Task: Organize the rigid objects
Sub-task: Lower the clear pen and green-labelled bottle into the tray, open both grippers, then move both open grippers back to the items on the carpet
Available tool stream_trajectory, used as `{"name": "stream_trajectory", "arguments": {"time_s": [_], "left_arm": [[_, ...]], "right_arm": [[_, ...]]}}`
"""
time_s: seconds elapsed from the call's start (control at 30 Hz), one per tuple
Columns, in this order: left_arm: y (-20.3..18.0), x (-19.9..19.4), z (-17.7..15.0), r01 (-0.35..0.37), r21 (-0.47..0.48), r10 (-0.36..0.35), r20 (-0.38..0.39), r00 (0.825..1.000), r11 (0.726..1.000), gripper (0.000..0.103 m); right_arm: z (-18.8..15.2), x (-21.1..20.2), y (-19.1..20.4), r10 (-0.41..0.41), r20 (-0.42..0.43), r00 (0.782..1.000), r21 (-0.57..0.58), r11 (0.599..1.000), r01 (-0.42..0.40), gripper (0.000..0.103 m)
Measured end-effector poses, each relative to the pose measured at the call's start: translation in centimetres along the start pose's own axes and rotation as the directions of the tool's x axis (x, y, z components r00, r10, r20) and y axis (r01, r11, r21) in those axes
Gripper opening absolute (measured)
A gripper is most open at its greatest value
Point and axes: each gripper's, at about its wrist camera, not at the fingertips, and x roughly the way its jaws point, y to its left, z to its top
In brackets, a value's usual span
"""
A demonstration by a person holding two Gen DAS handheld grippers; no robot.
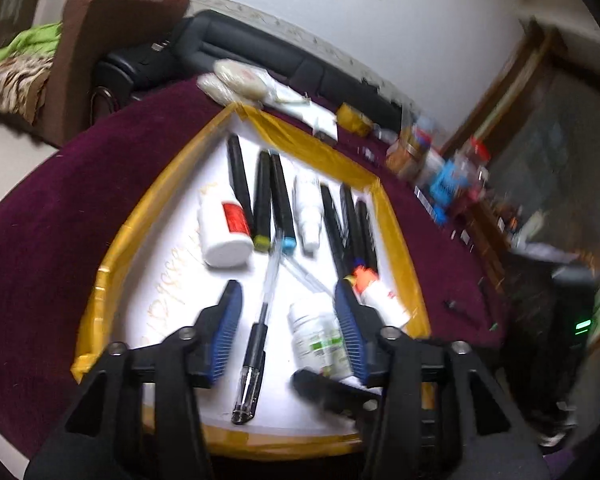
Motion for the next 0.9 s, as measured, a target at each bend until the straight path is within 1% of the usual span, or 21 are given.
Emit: {"name": "stream_trajectory", "arguments": {"time_s": [0.03, 0.07, 0.17, 0.27, 0.4, 0.57, 0.63, 0.67, 0.73, 0.77, 0.8, 0.87, 0.9], "left_arm": [[0.2, -0.5, 0.2, 0.004, -0.009, -0.003, 0.017, 1.000, 1.000, 0.050], [0.3, -1.1, 0.4, 0.000, -0.015, 0.001, 0.040, 0.999, 1.000, 0.051], [0.5, -2.5, 1.0, -0.015, -0.022, 0.017, 0.091, 0.996, 1.000, 0.057], [0.9, -3.4, 1.2, -0.029, -0.033, 0.033, 0.130, 0.991, 0.999, 0.061], [1.1, -3.5, 1.3, -0.070, -0.019, 0.071, 0.143, 0.987, 0.997, 0.061], [0.8, -2.9, 0.9, -0.093, 0.007, 0.092, 0.118, 0.989, 0.996, 0.063], [0.6, -3.0, 0.8, -0.102, 0.022, 0.099, 0.120, 0.988, 0.995, 0.063], [0.5, -3.2, 0.8, -0.109, 0.031, 0.104, 0.127, 0.986, 0.994, 0.063], [0.4, -3.5, 0.7, -0.127, 0.044, 0.120, 0.138, 0.983, 0.991, 0.067], [0.5, -3.7, 0.7, -0.132, 0.045, 0.125, 0.142, 0.982, 0.990, 0.069], [0.5, -3.7, 0.7, -0.131, 0.045, 0.124, 0.143, 0.982, 0.990, 0.069], [0.5, -3.7, 0.6, -0.128, 0.045, 0.121, 0.139, 0.983, 0.991, 0.069], [0.4, -3.6, 0.6, -0.127, 0.047, 0.120, 0.137, 0.983, 0.991, 0.069]], "right_arm": [[0.0, 0.2, -0.2, 0.047, -0.008, 0.999, 0.020, 0.999, -0.047, 0.038], [0.1, 0.2, -0.3, 0.069, -0.003, 0.998, 0.030, 0.997, -0.069, 0.038], [0.3, 0.4, -0.5, 0.105, -0.003, 0.994, 0.047, 0.993, -0.105, 0.038], [0.6, 0.2, -1.4, 0.117, 0.016, 0.993, 0.093, 0.989, -0.118, 0.038], [1.3, 0.0, -2.6, 0.137, 0.035, 0.990, 0.165, 0.976, -0.141, 0.038], [1.8, 0.9, -2.2, 0.056, 0.005, 0.998, 0.147, 0.988, -0.056, 0.039], [2.0, 0.9, -2.1, 0.024, 0.008, 1.000, 0.142, 0.990, -0.025, 0.039], [2.0, 0.7, -2.1, 0.021, 0.012, 1.000, 0.141, 0.990, -0.022, 0.039], [2.2, -0.7, -2.7, 0.017, 0.052, 0.998, 0.153, 0.988, -0.025, 0.039], [2.3, -2.0, -3.3, 0.013, 0.088, 0.996, 0.160, 0.987, -0.027, 0.039], [2.3, -3.2, -4.0, -0.003, 0.118, 0.993, 0.169, 0.985, -0.017, 0.039], [1.9, -6.4, -6.4, -0.078, 0.181, 0.980, 0.217, 0.975, 0.038, 0.041], [1.6, -7.6, -7.5, -0.106, 0.199, 0.974, 0.242, 0.969, 0.056, 0.042]]}}
